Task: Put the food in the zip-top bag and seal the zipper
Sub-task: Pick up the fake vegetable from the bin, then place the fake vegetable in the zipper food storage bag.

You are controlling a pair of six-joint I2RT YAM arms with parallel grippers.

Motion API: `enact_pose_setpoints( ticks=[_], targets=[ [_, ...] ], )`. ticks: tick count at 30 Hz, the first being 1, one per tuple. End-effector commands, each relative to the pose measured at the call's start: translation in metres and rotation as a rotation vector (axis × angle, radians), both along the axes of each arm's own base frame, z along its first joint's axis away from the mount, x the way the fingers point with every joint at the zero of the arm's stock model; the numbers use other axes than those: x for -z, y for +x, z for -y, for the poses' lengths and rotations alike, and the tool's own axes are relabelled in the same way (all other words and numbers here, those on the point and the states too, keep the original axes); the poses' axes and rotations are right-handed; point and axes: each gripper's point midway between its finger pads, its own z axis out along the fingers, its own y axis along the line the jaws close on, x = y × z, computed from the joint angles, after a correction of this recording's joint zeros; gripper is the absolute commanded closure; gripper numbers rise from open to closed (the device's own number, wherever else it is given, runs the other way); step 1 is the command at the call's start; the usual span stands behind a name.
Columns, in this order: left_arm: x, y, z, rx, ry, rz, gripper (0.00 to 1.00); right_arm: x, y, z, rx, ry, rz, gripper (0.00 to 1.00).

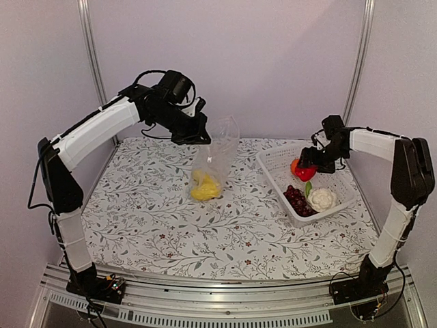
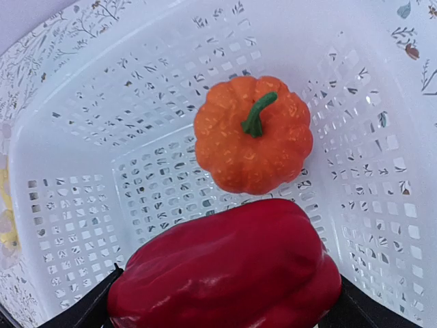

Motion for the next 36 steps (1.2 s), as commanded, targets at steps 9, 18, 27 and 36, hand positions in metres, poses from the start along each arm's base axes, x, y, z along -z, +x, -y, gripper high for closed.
enact_pose_setpoints(
  ticks=[9, 18, 27, 36],
  targets=[
    [0.002, 0.012, 0.01, 0.012, -0.025, 0.001, 1.0, -0.16, -0.03, -0.076, -0.147, 0.177, 0.303, 0.31],
    [0.001, 0.011, 0.025, 0.043, -0.061, -0.011, 1.0, -0.259, -0.052, -0.167, -0.341, 0.259, 0.512, 0.32],
    [-0.012, -0.005, 0.041, 0.117, -0.102, -0.001, 1.0, -0.293, -0.059, -0.228, -0.489, 0.329, 0.585, 0.33],
    [-0.021, -0.014, 0.051, 0.171, -0.113, 0.03, 1.0, -0.258, -0.057, -0.257, -0.508, 0.322, 0.511, 0.33]
  ],
)
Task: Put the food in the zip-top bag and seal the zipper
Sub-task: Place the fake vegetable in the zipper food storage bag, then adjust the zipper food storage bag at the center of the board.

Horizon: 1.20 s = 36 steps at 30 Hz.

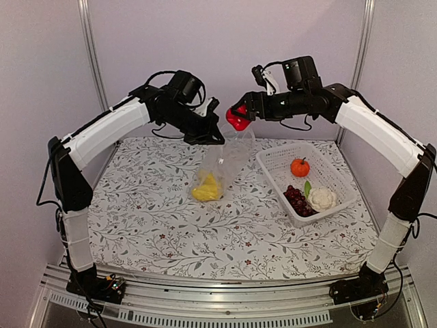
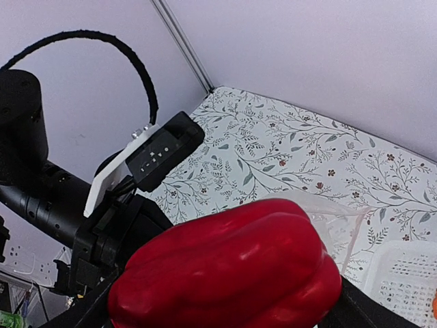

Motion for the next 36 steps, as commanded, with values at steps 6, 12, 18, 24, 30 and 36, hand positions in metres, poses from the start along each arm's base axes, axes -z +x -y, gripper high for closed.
enact_pose_setpoints(
  ticks=[6, 12, 18, 24, 30, 36],
  targets=[
    [-0.03, -0.004, 0.001, 0.03, -0.025, 0.09, 1.0, 0.049, 0.012, -0.006, 0.04, -0.082, -0.085, 0.19],
    [-0.03, 0.004, -0.001, 0.014, -0.026, 0.092, 1.0, 0.069, 0.005, -0.014, -0.011, -0.117, -0.133, 0.01],
    [-0.05, 0.006, -0.014, -0.02, -0.056, 0.096, 1.0, 0.032, 0.016, 0.006, 0.074, -0.088, -0.076, 0.01],
    [-0.05, 0.018, -0.038, -0.109, -0.028, 0.085, 1.0, -0.01, 0.018, 0.06, 0.227, -0.052, 0.006, 0.01],
    [-0.028, 0.016, -0.054, -0.109, 0.174, 0.113, 1.0, 0.023, 0.032, 0.109, 0.344, -0.104, -0.062, 0.04],
    [-0.078, 0.032, -0.138, -0.284, 0.234, 0.228, 1.0, 0.066, 0.044, 0.165, 0.442, -0.072, -0.232, 0.1]
  ],
)
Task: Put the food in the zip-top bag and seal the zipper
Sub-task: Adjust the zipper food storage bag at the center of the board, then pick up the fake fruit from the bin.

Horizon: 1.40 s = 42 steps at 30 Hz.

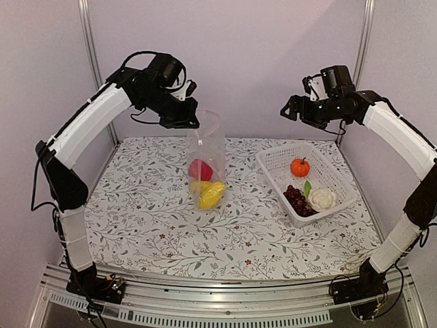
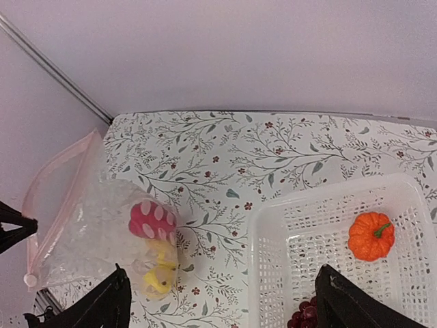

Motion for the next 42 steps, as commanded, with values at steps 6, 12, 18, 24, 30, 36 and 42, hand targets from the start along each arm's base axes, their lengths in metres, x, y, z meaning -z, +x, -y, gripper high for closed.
enact_pose_setpoints(
  ticks=[6, 12, 18, 24, 30, 36, 42],
  targets=[
    [-0.059, -0.001, -0.096, -0.143, -0.03, 0.095, 1.0, 0.088, 0.006, 0.074, 0.14, -0.075, -0.208, 0.13],
    [-0.014, -0.006, -0.062, -0.076, -0.033, -0.038, 1.0, 0.137, 0.016, 0.099, 0.192, -0.116, -0.3, 0.14],
    [0.022, -0.026, -0.005, 0.056, 0.039, -0.095, 1.0, 0.174, 0.033, 0.099, 0.197, -0.161, -0.36, 0.14],
    [0.038, -0.033, 0.006, 0.069, 0.055, -0.134, 1.0, 0.201, 0.041, 0.106, 0.222, -0.219, -0.399, 0.14],
    [0.034, -0.038, 0.01, 0.082, 0.036, -0.14, 1.0, 0.219, 0.049, 0.11, 0.237, -0.256, -0.411, 0.09],
    [0.036, -0.039, 0.011, 0.094, 0.043, -0.143, 1.0, 0.237, 0.07, 0.113, 0.26, -0.287, -0.409, 0.04],
    [0.044, -0.042, 0.009, 0.045, 0.021, -0.173, 1.0, 0.246, 0.085, 0.116, 0.277, -0.331, -0.412, 0.03]
  ],
)
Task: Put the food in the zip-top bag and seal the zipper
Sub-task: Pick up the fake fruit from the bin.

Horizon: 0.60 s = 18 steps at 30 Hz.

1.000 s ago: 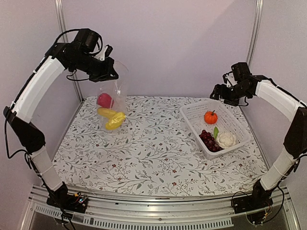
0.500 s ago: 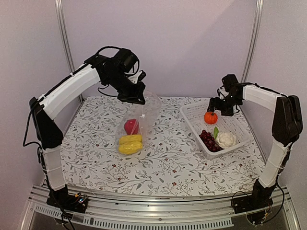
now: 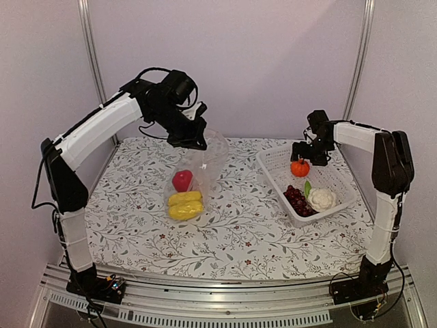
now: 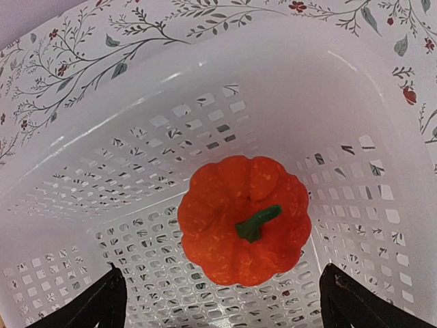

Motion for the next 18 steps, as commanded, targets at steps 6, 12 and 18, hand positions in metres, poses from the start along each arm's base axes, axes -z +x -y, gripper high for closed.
enact_pose_setpoints(
  ticks=[6, 12, 18],
  targets=[
    [-0.015, -0.007, -0.006, -0.038, -0.045, 0.026, 1.0, 0.014, 0.026, 0.004, 0.014, -0.05, 0.01, 0.03],
    [-0.014, -0.01, -0.007, -0.021, -0.032, 0.025, 1.0, 0.03, 0.035, 0.008, 0.016, -0.086, -0.012, 0.05],
    [-0.023, -0.013, -0.01, -0.013, -0.036, 0.044, 1.0, 0.047, 0.036, 0.015, 0.015, -0.145, -0.039, 0.08]
  ],
)
